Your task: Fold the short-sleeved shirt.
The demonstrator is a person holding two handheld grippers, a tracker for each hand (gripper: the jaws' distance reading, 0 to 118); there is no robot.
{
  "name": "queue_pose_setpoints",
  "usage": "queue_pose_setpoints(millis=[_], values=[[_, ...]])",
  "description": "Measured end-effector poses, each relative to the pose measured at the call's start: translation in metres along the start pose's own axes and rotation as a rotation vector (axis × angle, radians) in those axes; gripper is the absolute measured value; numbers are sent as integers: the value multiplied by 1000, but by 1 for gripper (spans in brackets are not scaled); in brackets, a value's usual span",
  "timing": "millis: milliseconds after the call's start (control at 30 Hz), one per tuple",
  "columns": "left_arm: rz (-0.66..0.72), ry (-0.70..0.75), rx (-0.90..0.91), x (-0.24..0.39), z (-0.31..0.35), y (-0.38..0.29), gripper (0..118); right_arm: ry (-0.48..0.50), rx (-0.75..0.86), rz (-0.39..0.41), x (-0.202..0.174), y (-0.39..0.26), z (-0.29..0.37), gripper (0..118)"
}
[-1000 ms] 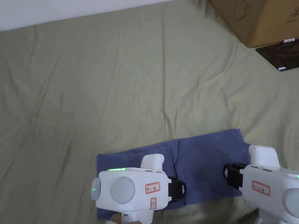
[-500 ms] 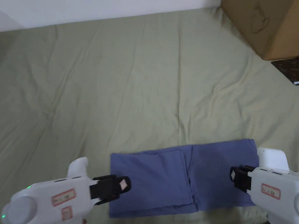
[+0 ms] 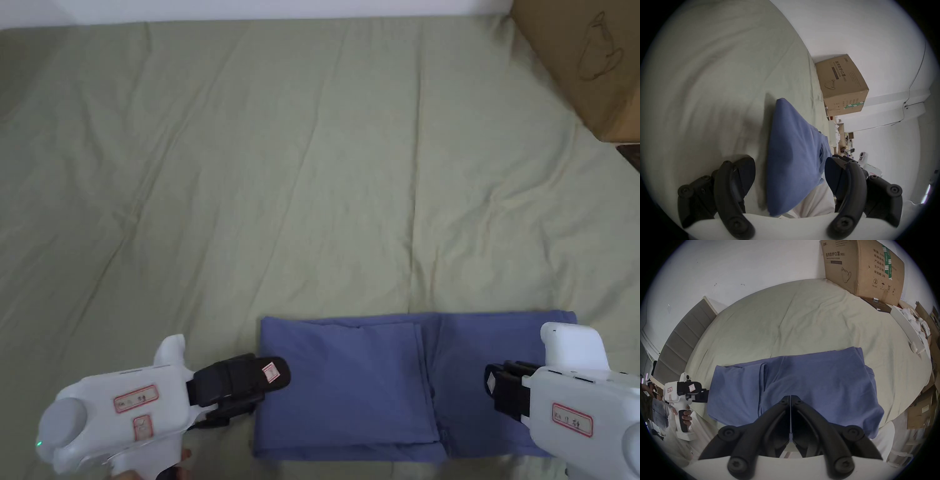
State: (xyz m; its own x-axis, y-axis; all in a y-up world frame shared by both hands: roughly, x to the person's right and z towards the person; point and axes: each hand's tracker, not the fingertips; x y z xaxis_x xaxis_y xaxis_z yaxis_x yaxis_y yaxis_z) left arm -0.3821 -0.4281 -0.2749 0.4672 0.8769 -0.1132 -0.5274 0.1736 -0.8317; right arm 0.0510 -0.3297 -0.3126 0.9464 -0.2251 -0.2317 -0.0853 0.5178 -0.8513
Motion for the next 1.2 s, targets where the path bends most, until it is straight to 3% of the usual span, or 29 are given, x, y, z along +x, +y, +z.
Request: queue_pose_setpoints(millis=[67, 100, 133, 167, 233, 300, 600, 733, 967, 1200], values=[[34, -37, -22, -4, -15, 10, 89, -3, -10, 4, -3, 1, -3, 1], [47, -51, -22, 0, -8, -1, 71, -7, -15, 9, -4, 1, -4, 1], [32, -48, -37, 2, -7, 0, 36, -10, -21, 18, -5, 1, -4, 1], [14, -11, -43, 3, -7, 1, 9, -17, -26, 29, -8, 1, -4, 1], [12, 76, -78, -8, -10, 2, 9, -15, -28, 52, -11, 1, -4, 1], [65, -35, -66, -17, -6, 4, 9, -20, -35, 60, -14, 2, -6, 1], [41, -20, -41, -15, 25, 17, 9, -40, -55, 68, -20, 5, -9, 1], [-31, 106, -41, -23, 76, 34, 9, -44, -46, 80, -23, 7, -6, 1], [2, 294, 126, -33, 176, 55, 9, -43, -49, 49, -17, 7, -10, 1], [-22, 391, 155, -6, 187, 49, 9, -20, -64, 14, -11, 1, -16, 1]])
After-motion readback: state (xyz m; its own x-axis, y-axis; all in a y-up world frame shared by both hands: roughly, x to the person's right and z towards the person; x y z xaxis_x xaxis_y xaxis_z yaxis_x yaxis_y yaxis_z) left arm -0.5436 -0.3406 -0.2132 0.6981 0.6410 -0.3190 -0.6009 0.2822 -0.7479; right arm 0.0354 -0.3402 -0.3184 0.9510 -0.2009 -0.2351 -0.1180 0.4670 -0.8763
